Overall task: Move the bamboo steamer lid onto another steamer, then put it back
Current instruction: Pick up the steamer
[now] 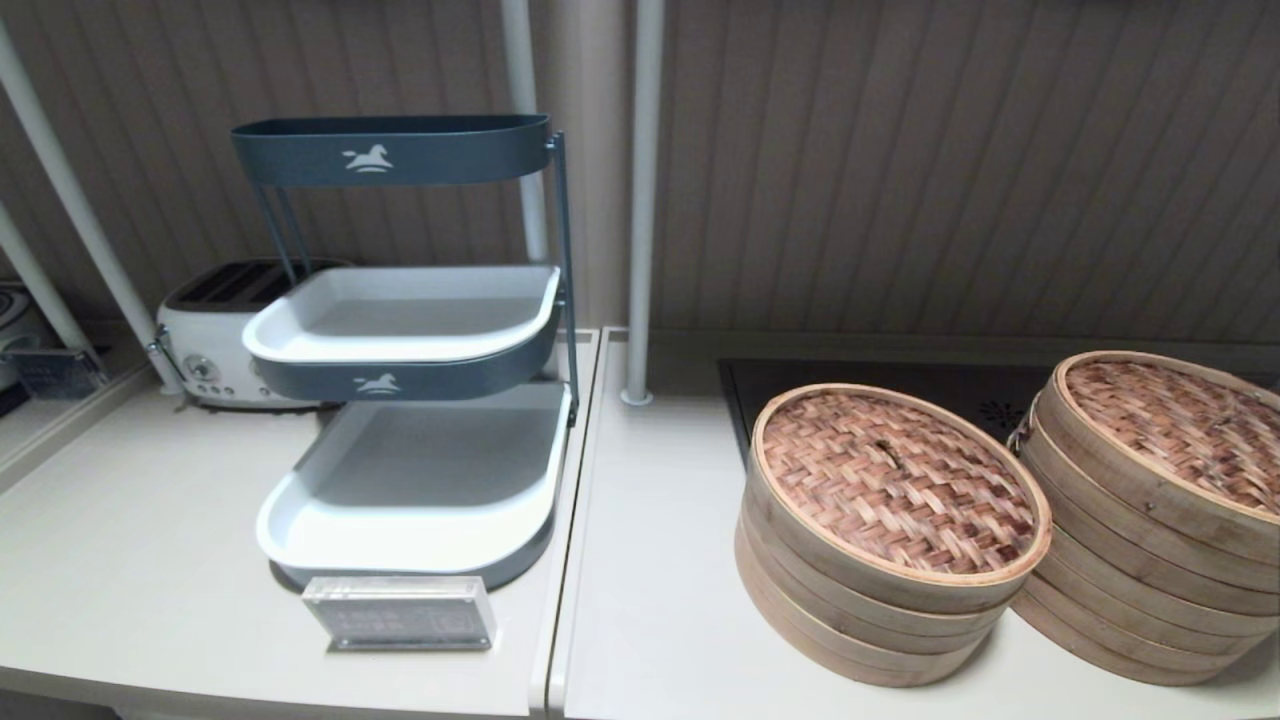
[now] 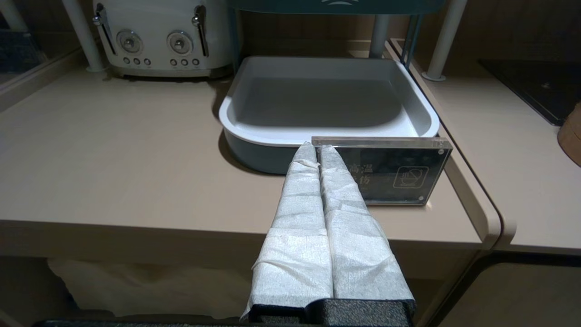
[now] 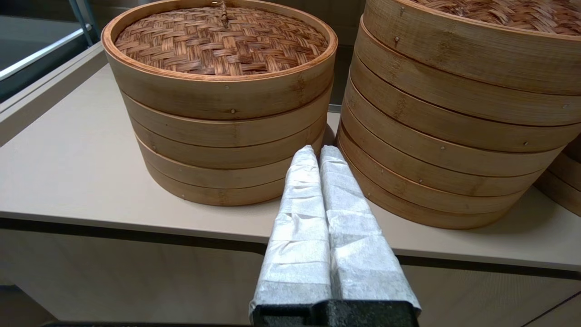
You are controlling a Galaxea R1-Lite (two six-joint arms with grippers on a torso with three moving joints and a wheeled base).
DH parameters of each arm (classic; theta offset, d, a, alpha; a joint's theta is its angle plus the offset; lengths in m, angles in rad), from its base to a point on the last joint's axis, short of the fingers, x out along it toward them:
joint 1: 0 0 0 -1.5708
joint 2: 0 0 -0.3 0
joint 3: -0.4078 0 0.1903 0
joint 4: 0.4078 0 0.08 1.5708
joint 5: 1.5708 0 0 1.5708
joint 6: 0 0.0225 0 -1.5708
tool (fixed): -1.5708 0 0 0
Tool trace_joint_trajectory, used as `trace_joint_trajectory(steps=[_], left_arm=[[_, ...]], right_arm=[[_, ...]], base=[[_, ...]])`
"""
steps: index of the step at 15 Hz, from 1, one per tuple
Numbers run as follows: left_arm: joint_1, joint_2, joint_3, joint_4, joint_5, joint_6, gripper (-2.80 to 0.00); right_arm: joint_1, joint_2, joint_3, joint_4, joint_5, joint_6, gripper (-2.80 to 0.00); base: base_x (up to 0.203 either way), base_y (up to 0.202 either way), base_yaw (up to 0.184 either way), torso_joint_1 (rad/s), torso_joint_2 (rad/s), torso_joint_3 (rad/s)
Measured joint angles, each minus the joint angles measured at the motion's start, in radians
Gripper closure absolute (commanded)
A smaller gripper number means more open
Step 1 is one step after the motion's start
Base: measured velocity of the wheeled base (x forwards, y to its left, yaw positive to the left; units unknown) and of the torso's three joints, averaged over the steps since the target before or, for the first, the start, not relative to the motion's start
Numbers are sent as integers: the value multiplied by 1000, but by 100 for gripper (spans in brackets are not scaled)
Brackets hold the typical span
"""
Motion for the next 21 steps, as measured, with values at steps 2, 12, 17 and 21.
trace_joint_trajectory(steps=[2, 12, 17, 21], left_arm=[[0, 0, 0, 0, 0, 0, 0], [0, 0, 0, 0, 0, 0, 0], [0, 0, 0, 0, 0, 0, 0], [0, 0, 0, -1, 0, 0, 0]], right_arm=[[0, 0, 0, 0, 3, -2, 0], [2, 231, -438, 185, 19, -6, 0], [8, 690, -833, 254, 20, -6, 0], [48, 1072, -1168, 431, 38, -11, 0]], base=[[0, 0, 0, 0, 0, 0], [0, 0, 0, 0, 0, 0], [0, 0, 0, 0, 0, 0], [0, 0, 0, 0, 0, 0]])
